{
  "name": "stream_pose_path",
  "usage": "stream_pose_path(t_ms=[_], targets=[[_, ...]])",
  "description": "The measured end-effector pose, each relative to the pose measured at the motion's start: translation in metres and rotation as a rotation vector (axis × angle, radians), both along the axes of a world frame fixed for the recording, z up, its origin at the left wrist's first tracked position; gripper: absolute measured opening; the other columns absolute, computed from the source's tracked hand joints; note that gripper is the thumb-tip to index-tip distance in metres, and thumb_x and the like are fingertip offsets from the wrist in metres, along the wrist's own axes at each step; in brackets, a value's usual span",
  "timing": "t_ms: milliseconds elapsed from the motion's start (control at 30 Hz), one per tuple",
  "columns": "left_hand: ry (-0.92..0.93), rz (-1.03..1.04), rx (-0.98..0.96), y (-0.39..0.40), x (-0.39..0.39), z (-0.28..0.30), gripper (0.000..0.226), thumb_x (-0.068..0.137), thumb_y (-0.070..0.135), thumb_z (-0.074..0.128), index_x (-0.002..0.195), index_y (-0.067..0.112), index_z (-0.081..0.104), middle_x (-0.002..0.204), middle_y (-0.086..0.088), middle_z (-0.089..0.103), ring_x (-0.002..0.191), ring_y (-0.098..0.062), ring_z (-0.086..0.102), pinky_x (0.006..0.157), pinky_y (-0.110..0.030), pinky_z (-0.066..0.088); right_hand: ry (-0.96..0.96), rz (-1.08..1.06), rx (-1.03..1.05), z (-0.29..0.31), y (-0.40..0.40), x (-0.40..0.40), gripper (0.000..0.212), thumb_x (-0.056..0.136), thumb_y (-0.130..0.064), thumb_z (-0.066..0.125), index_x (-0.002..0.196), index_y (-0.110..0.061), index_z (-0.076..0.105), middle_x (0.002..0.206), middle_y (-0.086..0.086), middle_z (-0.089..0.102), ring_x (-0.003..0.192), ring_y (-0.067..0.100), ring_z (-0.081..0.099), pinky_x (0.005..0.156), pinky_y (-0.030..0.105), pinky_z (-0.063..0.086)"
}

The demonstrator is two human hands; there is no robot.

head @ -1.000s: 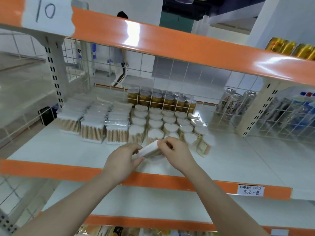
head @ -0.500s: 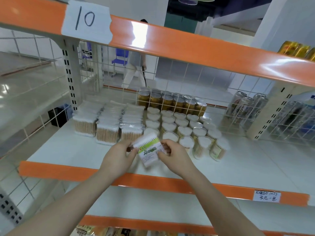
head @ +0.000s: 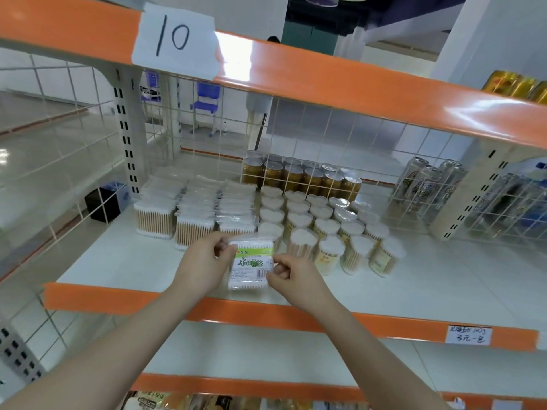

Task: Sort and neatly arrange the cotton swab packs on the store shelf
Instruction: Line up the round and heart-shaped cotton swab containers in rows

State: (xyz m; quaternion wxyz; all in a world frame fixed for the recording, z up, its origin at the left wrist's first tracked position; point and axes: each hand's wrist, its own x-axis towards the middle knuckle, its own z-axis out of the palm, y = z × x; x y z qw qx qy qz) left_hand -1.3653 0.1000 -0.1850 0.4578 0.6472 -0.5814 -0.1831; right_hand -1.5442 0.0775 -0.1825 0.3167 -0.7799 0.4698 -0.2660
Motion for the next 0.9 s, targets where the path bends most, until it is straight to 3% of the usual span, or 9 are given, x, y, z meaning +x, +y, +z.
stream_pose_path(t_ms=[133, 333, 567, 700, 800, 900], targets=[[0.005, 0.011, -0.007, -0.002, 0.005, -0.004, 0.017, 0.089, 0.015, 0.059, 0.103, 0.006, 0.064, 0.08, 0.0, 0.061, 0.077, -0.014, 0.056, 0.063, -0.006, 0.036, 0.001, -0.004, 0.011, 0.001, 0.002, 0.002, 0.019, 0.083, -0.008, 0.058, 0.087, -0.026, 0.062, 0.059, -0.011, 0.045, 0.049, 0.004, 0.038, 0.058, 0.021, 0.036], [0.075, 0.004, 0.023, -0.001, 0.012, -0.008, 0.015, 0.087, 0.013, 0.061, 0.1, 0.006, 0.066, 0.072, 0.0, 0.061, 0.07, -0.012, 0.054, 0.061, -0.005, 0.036, 0.028, -0.015, 0.004, 0.001, 0.004, 0.007, 0.031, 0.082, -0.012, 0.058, 0.111, -0.02, 0.065, 0.066, -0.001, 0.059, 0.05, 0.003, 0.045, 0.059, 0.023, 0.039], [0.091, -0.017, 0.029, 0.002, 0.019, -0.008, 0.008, 0.088, 0.015, 0.061, 0.093, 0.011, 0.066, 0.074, -0.006, 0.064, 0.071, -0.014, 0.056, 0.06, -0.003, 0.036, 0.032, -0.013, 0.003, 0.002, 0.006, 0.013, 0.032, 0.082, -0.012, 0.058, 0.112, -0.02, 0.065, 0.067, 0.0, 0.06, 0.051, 0.003, 0.046, 0.059, 0.022, 0.04], [0.108, -0.029, 0.017, 0.004, 0.021, -0.005, 0.008, 0.087, 0.014, 0.062, 0.094, 0.012, 0.065, 0.075, 0.002, 0.061, 0.071, -0.007, 0.056, 0.062, -0.003, 0.037, 0.039, -0.03, 0.001, 0.002, 0.005, 0.016, 0.034, 0.084, -0.014, 0.057, 0.116, -0.023, 0.061, 0.07, -0.001, 0.06, 0.057, 0.005, 0.048, 0.062, 0.024, 0.043], [0.144, -0.04, 0.014, 0.006, 0.022, -0.002, 0.01, 0.084, 0.01, 0.065, 0.093, 0.014, 0.063, 0.072, 0.004, 0.058, 0.061, -0.003, 0.053, 0.059, -0.003, 0.038, 0.042, -0.032, -0.002, 0.003, 0.004, 0.019, 0.036, 0.085, -0.013, 0.057, 0.12, -0.021, 0.058, 0.068, -0.008, 0.054, 0.055, 0.004, 0.047, 0.062, 0.023, 0.042], [0.189, -0.075, 0.038, 0.008, 0.025, -0.001, 0.012, 0.081, 0.006, 0.068, 0.088, 0.013, 0.062, 0.057, 0.011, 0.056, 0.051, 0.001, 0.051, 0.057, -0.004, 0.038, 0.051, -0.029, -0.013, 0.004, 0.003, 0.024, 0.038, 0.085, -0.011, 0.057, 0.121, -0.02, 0.057, 0.07, -0.009, 0.052, 0.057, 0.003, 0.047, 0.061, 0.02, 0.042]])
